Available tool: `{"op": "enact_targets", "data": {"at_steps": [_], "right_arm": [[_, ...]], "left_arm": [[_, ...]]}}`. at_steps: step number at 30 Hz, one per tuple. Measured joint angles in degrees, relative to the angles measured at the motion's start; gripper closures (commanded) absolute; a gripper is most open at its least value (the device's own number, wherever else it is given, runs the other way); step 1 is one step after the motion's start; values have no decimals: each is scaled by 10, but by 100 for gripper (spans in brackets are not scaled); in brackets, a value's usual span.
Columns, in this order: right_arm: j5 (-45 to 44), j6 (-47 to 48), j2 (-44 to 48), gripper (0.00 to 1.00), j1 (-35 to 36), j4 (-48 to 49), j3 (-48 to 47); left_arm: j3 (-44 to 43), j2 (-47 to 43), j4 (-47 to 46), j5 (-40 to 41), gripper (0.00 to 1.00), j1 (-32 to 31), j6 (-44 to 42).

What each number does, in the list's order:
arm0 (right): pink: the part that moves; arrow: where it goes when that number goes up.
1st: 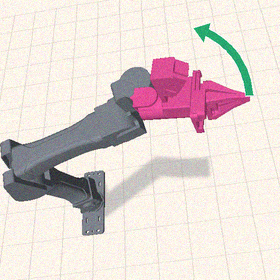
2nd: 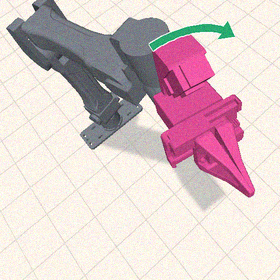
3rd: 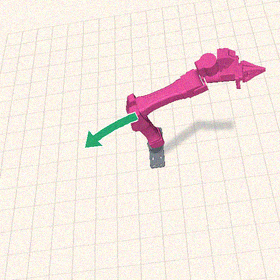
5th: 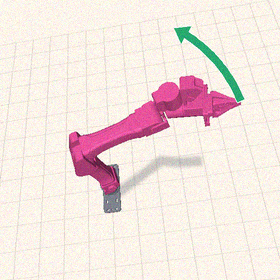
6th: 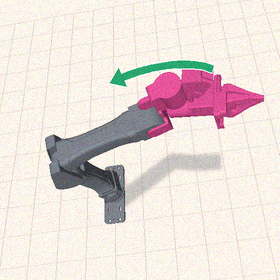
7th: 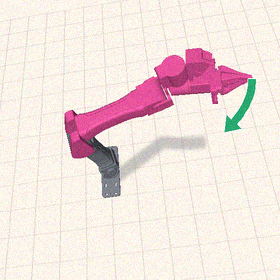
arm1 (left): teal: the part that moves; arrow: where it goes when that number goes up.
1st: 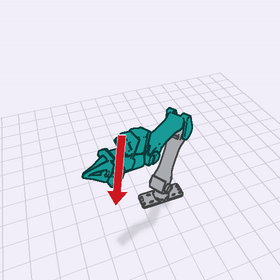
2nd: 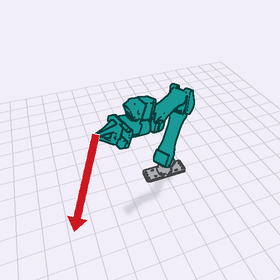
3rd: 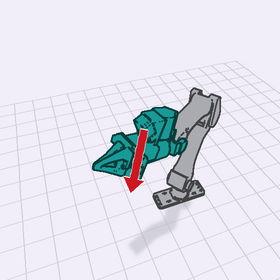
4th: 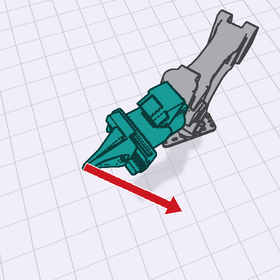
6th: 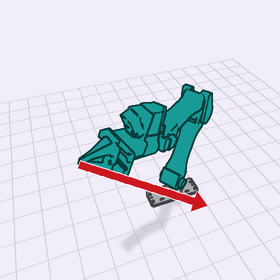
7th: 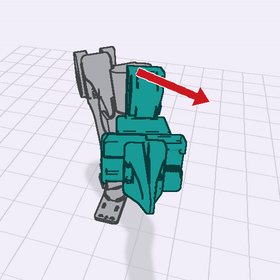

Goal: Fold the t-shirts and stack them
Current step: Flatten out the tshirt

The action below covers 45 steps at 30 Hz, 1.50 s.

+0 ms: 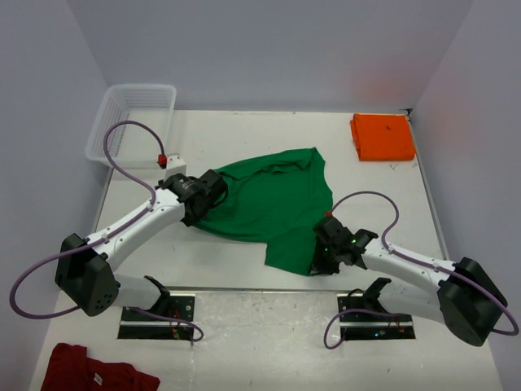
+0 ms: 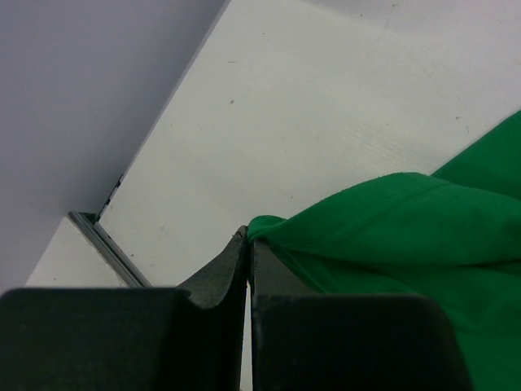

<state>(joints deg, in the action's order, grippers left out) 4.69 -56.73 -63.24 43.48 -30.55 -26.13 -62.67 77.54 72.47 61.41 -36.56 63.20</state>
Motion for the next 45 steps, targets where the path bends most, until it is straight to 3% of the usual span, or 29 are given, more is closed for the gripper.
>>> {"op": "enact_targets", "data": {"at_steps": [2, 8, 12, 21, 26, 34, 45], "right_arm": [[-4, -4, -1, 100, 0, -1, 0], [-25, -6, 2, 100, 4, -21, -6], [-69, 21, -14, 100, 4, -61, -62], [-209, 185, -150, 100, -5, -124, -429], [-252, 276, -163, 100, -60, -150, -591], [-292, 405, -170, 100, -143, -207, -798], [-268, 489, -155, 100, -146, -259, -1039]], "left_arm": [[0, 0, -1, 0, 100, -1, 0], [0, 0, -8, -1, 100, -7, -5], [0, 0, -21, -5, 100, -23, -21], [-38, -62, -108, -65, 100, -80, -146], [-107, -134, -161, -73, 100, -82, -238], [-221, -206, -220, -68, 100, -82, -366], [-321, -232, -228, -100, 100, -82, -469]]}}
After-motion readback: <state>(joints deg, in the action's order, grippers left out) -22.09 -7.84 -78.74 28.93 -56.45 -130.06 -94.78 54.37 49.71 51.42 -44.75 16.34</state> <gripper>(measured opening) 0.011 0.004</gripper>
